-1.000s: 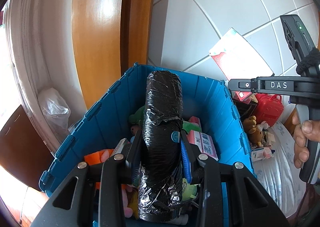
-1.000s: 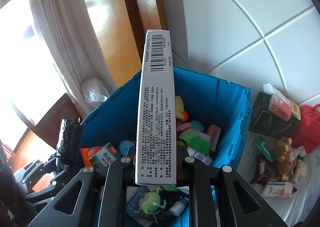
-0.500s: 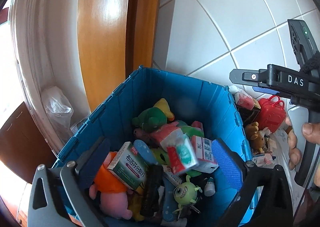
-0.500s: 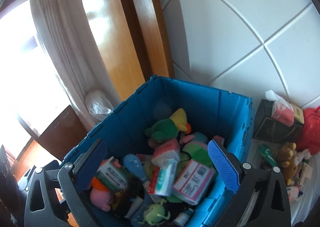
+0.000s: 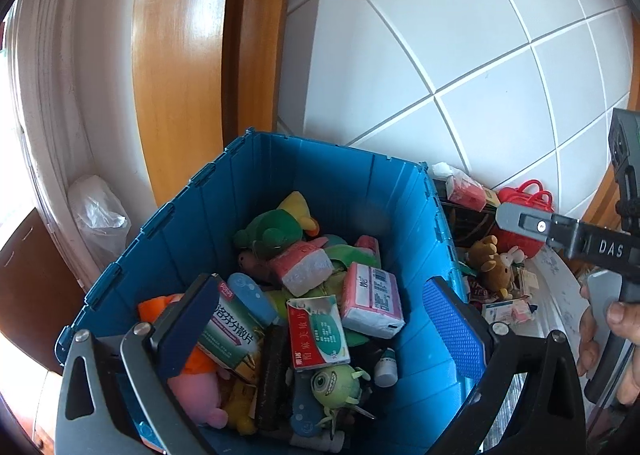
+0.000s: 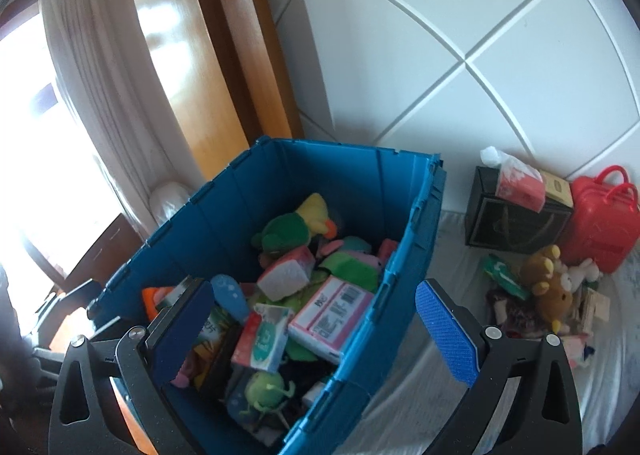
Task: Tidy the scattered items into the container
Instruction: 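Open both grippers to drop the roll and white box into the crate, then move both grippers back over the items on the bed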
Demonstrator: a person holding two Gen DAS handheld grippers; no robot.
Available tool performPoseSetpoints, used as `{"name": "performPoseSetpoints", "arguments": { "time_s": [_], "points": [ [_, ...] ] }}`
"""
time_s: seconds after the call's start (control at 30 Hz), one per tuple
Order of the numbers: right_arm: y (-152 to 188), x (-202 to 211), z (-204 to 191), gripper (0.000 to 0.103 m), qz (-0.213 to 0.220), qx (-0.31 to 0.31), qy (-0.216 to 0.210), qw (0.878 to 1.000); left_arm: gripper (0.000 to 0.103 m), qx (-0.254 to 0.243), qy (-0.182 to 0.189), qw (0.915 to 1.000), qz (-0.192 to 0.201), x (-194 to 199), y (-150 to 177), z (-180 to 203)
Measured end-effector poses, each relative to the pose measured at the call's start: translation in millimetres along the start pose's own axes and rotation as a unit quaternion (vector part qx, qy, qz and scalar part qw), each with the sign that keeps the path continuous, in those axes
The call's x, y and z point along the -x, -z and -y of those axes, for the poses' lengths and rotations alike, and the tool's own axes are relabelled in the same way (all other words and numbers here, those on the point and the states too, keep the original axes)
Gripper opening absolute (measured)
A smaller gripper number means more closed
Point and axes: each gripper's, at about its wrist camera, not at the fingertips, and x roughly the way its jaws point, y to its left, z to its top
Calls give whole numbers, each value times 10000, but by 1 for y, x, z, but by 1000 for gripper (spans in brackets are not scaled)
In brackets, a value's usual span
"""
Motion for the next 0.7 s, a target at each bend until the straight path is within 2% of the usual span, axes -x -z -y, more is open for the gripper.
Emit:
{"name": "performPoseSetpoints", "arguments": {
  "time_s": [0.33,0.7],
  "points": [
    [43,34,76,102,-5,-534,210,9984,103,-575,308,9978,-96,-3,4,89],
    [99,78,201,102,-160,-1157,848,9895,103,-1275,808,9882,-273,-18,20,203]
  ]
}}
